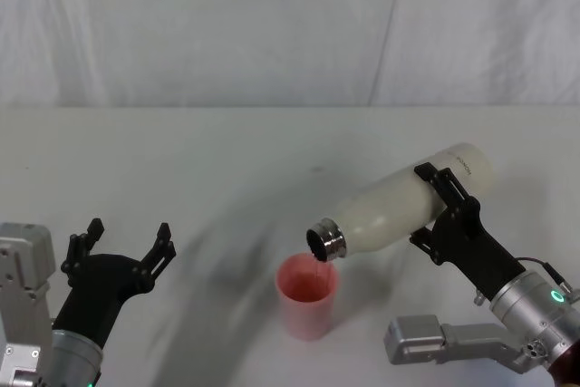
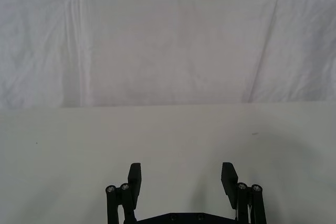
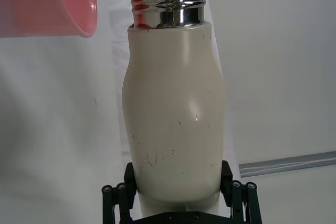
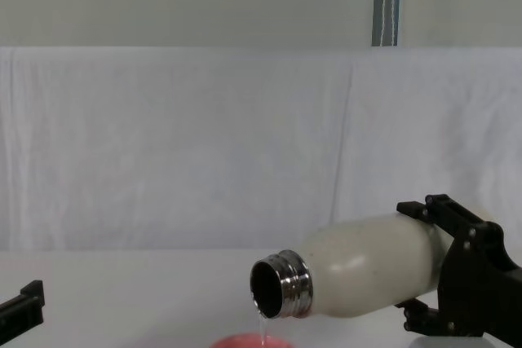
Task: Grasp the thermos with one hand and pour water into the cup lid.
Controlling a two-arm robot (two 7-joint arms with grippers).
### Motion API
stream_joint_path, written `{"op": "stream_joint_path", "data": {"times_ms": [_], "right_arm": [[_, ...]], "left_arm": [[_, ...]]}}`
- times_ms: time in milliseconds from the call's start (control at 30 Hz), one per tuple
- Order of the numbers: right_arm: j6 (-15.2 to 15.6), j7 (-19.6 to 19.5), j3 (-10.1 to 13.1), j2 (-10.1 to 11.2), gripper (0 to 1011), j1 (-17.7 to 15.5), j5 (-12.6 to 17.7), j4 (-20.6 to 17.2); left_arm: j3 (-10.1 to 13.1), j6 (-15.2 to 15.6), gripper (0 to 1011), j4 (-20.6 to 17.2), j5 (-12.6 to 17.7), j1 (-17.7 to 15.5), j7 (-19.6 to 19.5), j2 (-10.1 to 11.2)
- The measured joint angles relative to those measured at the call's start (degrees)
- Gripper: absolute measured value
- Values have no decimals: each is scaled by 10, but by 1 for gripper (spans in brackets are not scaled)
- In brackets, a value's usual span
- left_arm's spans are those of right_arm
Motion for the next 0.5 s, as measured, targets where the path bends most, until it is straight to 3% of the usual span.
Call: {"op": "stream_joint_path", "data": {"times_ms": [500], "right_arm": [[1,0,-1,0,955,1,-2,0]], "left_arm": [[0,0,1001,0,0,0,0,0]]}}
